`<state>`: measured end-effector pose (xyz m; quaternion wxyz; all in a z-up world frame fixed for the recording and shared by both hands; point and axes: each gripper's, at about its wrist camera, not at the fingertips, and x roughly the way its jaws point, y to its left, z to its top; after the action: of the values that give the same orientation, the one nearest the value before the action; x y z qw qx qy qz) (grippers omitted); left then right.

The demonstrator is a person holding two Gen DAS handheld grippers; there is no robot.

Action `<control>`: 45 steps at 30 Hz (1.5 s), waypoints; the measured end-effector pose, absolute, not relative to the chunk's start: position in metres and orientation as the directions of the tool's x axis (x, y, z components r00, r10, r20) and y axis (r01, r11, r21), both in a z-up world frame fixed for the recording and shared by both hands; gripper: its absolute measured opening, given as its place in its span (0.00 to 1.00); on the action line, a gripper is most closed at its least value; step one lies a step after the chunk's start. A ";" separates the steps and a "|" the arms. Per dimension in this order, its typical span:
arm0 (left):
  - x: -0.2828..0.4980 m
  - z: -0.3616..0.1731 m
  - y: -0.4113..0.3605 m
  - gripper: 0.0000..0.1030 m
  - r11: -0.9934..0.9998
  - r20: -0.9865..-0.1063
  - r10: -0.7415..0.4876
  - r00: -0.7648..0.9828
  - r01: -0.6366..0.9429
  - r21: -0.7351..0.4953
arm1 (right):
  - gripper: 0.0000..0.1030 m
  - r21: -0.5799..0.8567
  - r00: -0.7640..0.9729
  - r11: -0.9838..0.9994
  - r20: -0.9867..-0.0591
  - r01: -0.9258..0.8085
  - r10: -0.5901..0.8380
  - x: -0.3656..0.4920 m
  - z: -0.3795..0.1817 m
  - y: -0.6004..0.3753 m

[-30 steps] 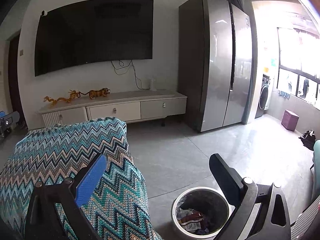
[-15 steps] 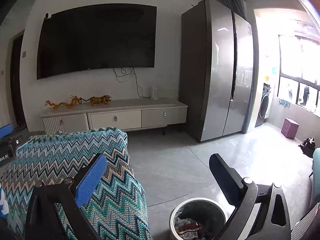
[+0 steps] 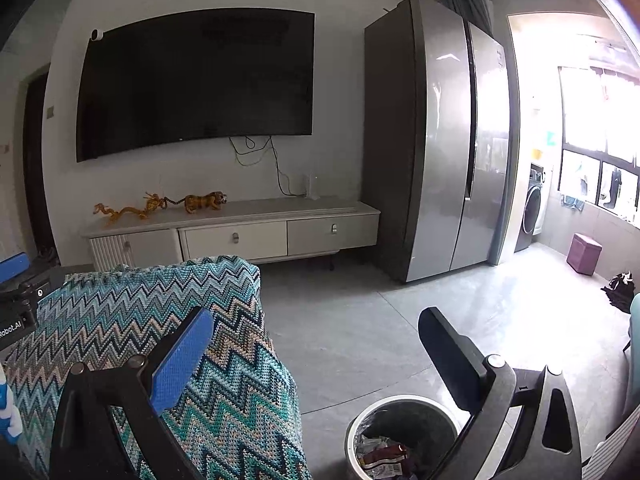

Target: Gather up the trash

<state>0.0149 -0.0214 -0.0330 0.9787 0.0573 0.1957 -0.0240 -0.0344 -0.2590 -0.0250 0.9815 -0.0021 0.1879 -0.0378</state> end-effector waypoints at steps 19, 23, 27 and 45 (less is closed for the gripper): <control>0.016 -0.037 -0.023 0.74 0.992 -0.401 -0.036 0.915 0.083 0.099 | 1.00 -0.016 0.930 0.997 -0.359 0.076 -0.077 -0.035 -0.024 -0.259; 0.016 -0.037 -0.023 0.74 0.991 -0.403 -0.041 0.914 0.087 0.097 | 1.00 -0.014 0.931 0.997 -0.357 0.082 -0.081 -0.037 -0.025 -0.260; 0.015 -0.038 -0.023 0.74 0.991 -0.404 -0.043 0.914 0.089 0.097 | 1.00 -0.011 0.931 0.996 -0.356 0.085 -0.084 -0.037 -0.025 -0.259; 0.014 -0.038 -0.024 0.74 0.991 -0.405 -0.045 0.913 0.091 0.096 | 1.00 -0.009 0.932 0.996 -0.353 0.086 -0.083 -0.038 -0.026 -0.258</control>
<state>0.0138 -0.0238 -0.0380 0.9765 0.0565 0.2051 -0.0348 -0.0377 -0.2584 -0.0256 0.9828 0.0032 0.1794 -0.0430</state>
